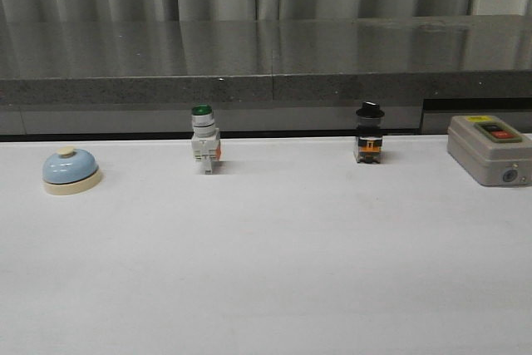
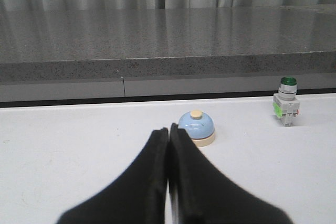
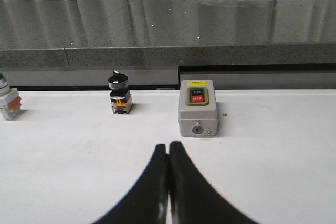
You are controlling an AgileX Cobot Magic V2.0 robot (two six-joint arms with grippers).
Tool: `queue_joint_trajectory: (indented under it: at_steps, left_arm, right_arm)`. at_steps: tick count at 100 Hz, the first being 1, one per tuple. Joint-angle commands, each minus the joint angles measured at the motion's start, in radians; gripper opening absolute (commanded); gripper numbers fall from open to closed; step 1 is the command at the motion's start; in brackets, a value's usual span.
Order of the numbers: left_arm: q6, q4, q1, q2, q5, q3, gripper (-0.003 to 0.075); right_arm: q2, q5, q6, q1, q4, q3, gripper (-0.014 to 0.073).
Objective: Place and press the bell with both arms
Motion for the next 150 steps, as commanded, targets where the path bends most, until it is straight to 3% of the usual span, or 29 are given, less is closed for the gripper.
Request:
queue_joint_trajectory:
  at_steps: [1,46,66,91,121,150]
  left_arm:
    - [-0.008,-0.002,0.001,-0.027,-0.082,0.041,-0.002]
    - [-0.008,-0.006,0.001,-0.027,-0.087,0.029,-0.0019]
    - [-0.008,-0.038,0.001,0.027,-0.033,-0.083,-0.0019]
    - [-0.008,-0.07,0.001,0.307,0.072,-0.354,-0.002]
    - [-0.008,-0.07,0.001,0.711,0.29,-0.712,-0.002]
    - [0.0,-0.07,0.001,0.994,0.374,-0.876,-0.0019]
  right_arm:
    - [-0.014,-0.088,-0.007,-0.007,-0.012,-0.015,-0.006]
    - [-0.014,-0.088,-0.007,-0.007,-0.012,-0.015,-0.006]
    - [-0.014,-0.088,-0.007,-0.007,-0.012,-0.015,-0.006]
    - [-0.014,-0.088,-0.007,-0.007,-0.012,-0.015,-0.006]
    - [-0.014,-0.088,-0.007,-0.007,-0.012,-0.015,-0.006]
    - [-0.014,-0.088,-0.007,-0.007,-0.012,-0.015,-0.006]
